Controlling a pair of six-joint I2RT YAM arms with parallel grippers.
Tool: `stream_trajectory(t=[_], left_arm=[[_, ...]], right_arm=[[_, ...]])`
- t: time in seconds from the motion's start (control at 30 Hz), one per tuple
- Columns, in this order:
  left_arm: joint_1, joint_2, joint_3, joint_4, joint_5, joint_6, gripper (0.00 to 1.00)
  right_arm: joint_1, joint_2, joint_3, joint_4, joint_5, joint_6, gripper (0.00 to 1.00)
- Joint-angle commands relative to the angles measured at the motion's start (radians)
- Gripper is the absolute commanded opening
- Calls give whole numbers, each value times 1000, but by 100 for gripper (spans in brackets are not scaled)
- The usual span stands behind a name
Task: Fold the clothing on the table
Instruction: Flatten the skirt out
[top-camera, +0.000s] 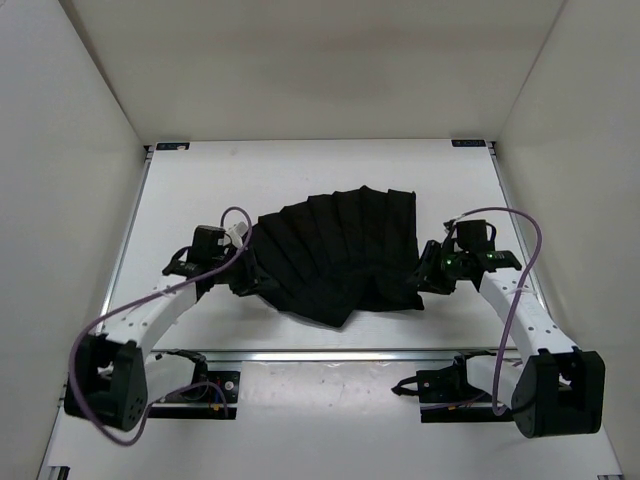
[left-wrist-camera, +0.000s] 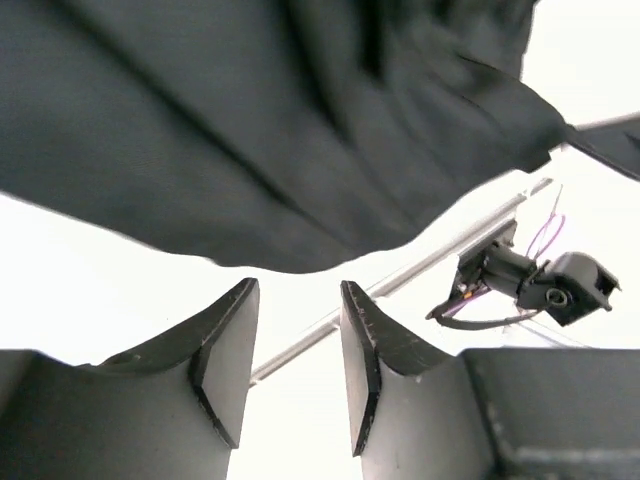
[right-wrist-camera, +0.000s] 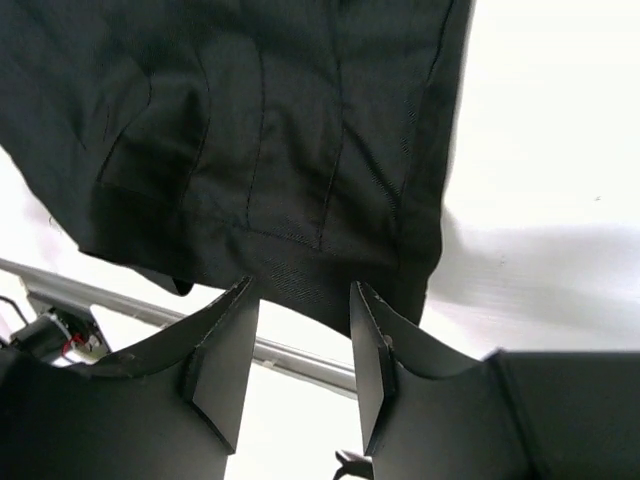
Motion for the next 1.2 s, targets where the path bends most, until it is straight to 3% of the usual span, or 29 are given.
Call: stream_trajectory(t=[0.0,0.13,0.23,0.4,0.7,0.77,0.83,0.87,0.9,0.93,1.17], left_arm=[[-108,-110,26,-8,-63,-67,49],[-266,-175,-82,83,-162,-245,53],[-306,-156,-134,165,-195,-313,52],[-404,-21,-54,146,-308,-307,56],[-517,221,33,231,-357,-353,63],[-521,243,39,241,-370,-364,60],[-516,292,61,252,-377,-358,52],[-513,295,68,260,-379,-349,37],[-504,312,84,272,-373,-345,18],[-492,321,98,280,-364,-345,0],[-277,232,369,159,-279,-276,0]], right_arm=[[-8,-13,45,28,70,-16,39],[-42,-10,7,31,92,-2,44],[-26,9,1,8,147,-1,50],[-55,6,-16,5,147,14,54],[-22,84,-53,28,80,36,59],[7,101,-58,14,72,40,56],[30,111,-62,6,61,42,43],[35,116,-56,11,37,39,30],[38,118,-63,27,22,42,4],[49,104,-62,35,2,47,0],[5,53,185,22,-104,8,0]])
